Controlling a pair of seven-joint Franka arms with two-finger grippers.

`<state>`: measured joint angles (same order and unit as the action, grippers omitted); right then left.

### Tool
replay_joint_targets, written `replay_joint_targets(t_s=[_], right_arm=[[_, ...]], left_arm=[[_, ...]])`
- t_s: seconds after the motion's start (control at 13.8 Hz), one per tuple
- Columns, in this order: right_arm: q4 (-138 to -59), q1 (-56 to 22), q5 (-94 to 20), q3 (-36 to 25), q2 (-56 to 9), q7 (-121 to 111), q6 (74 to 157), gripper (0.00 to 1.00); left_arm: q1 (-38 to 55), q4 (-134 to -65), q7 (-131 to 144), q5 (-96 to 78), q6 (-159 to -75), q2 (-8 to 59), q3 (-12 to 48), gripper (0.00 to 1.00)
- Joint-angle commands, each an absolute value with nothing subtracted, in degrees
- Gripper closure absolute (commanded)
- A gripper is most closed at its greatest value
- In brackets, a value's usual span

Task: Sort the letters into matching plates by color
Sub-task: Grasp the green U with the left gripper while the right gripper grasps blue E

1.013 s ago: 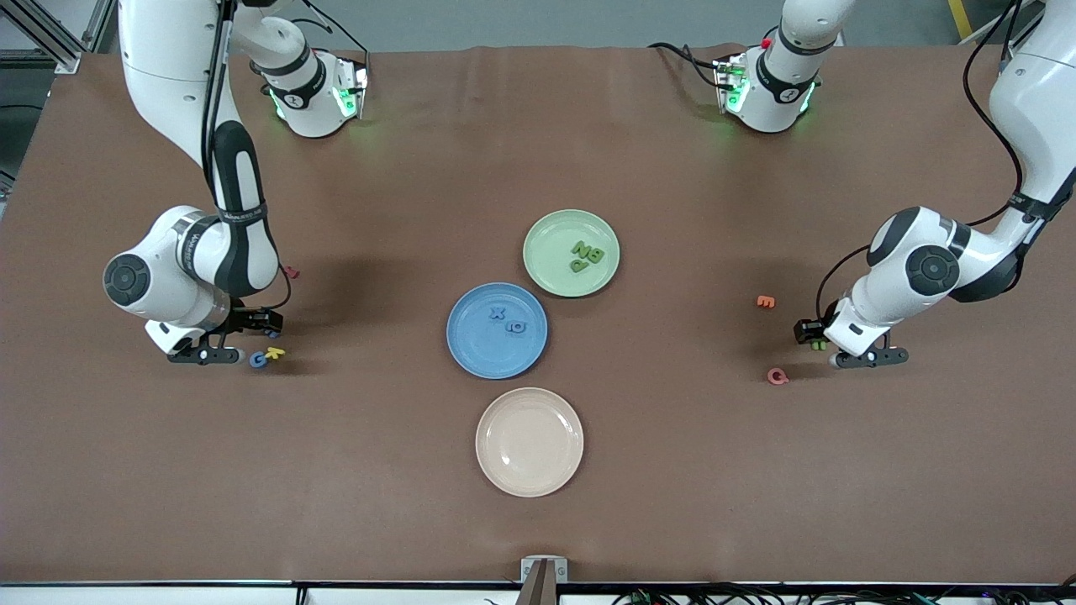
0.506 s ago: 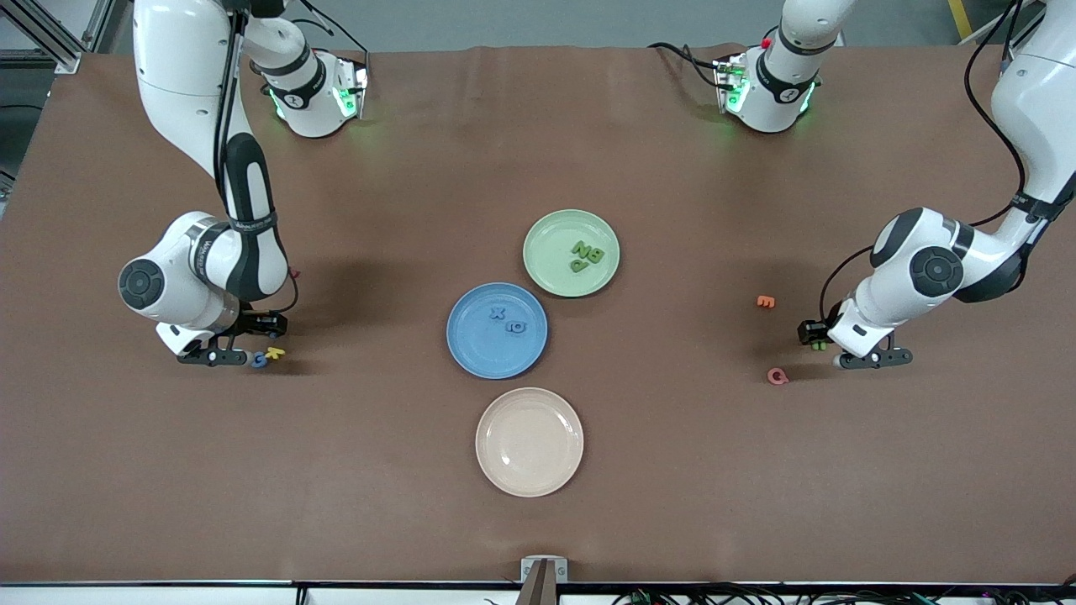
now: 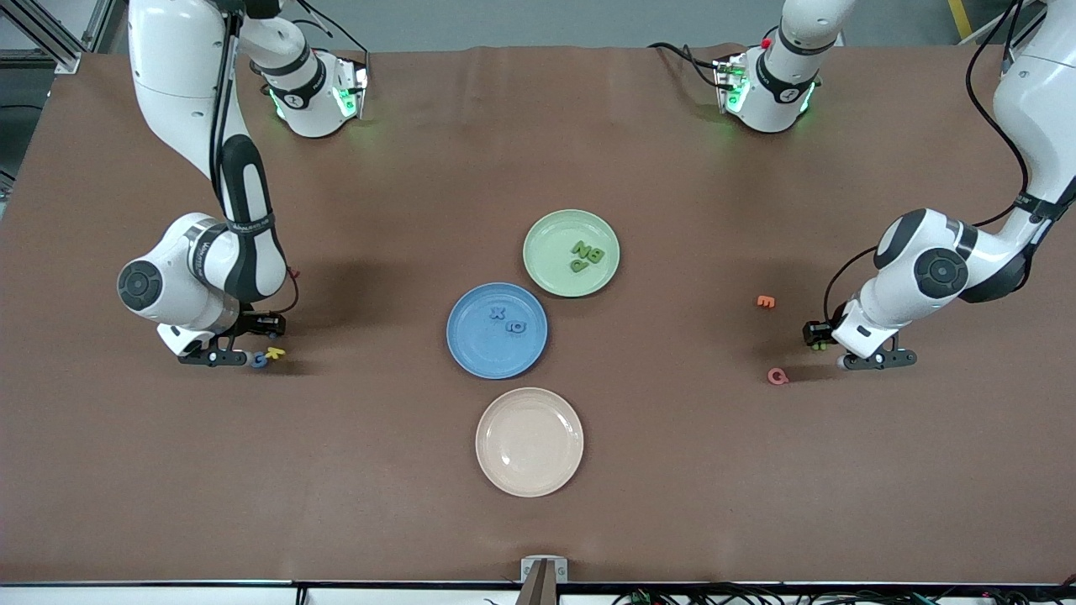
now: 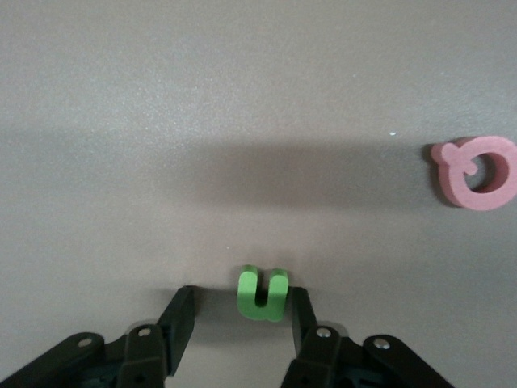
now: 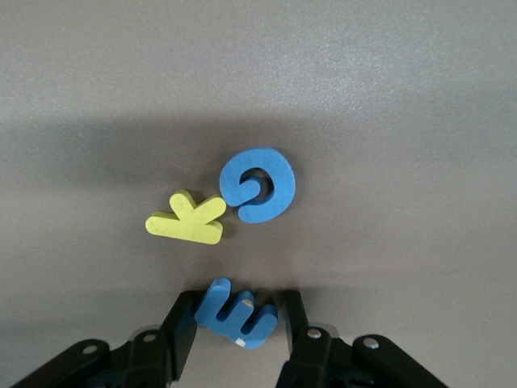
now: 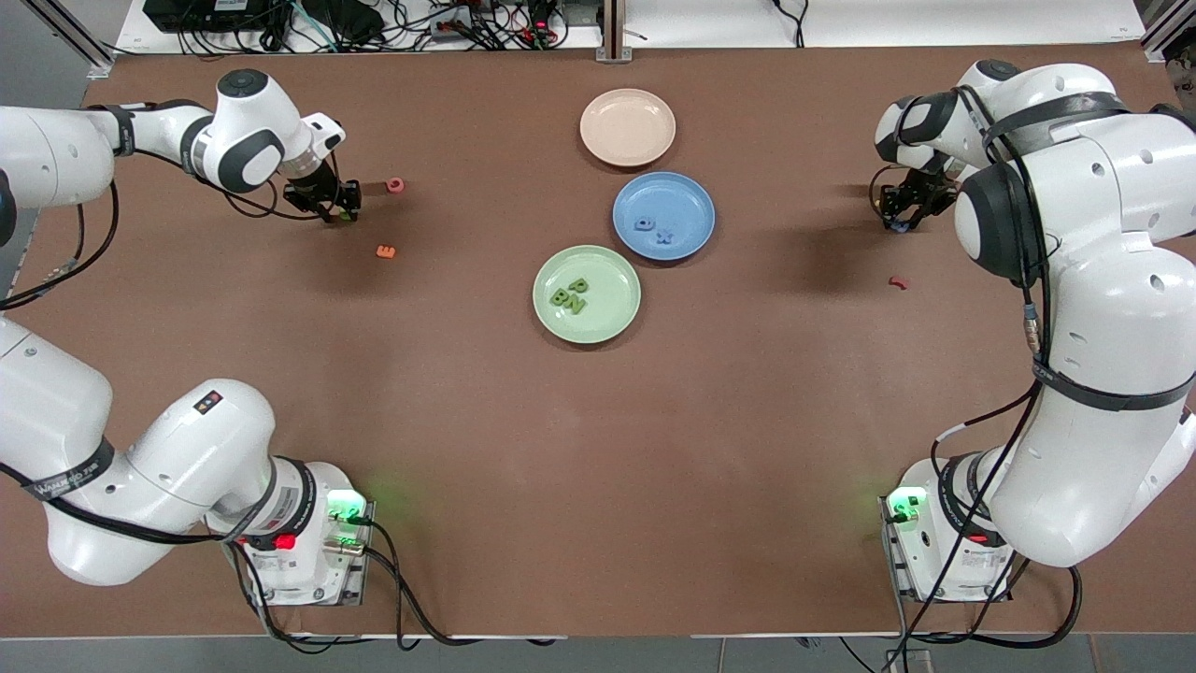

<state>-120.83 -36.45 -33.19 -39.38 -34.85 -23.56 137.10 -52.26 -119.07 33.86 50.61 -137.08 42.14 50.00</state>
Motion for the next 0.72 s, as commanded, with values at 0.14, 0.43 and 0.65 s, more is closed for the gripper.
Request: replay_joint_targets(t_s=[0.14,0.43,0.65], right_arm=[[-120.76,-35.24,-34.63,-38.06,-34.63,-25.14,137.2,0.8],[-118.49,-35.95,-34.45,-38.49,-32.97,-24.52,134.66,0.82],[-114.1,-36.03,-34.1,-39.46,-32.08,-23.82,126.94,0.83]], left_arm=[[-51.33,-117.69,33.75,52.03,-137.2,42.72,49.75,0.81],[-51.5,-117.77,34.1,51.86,-137.11,41.93,51.06,0.97],[-51.59,-118.39,34.8,51.15,-135.01,40.79,54.3,0.99]])
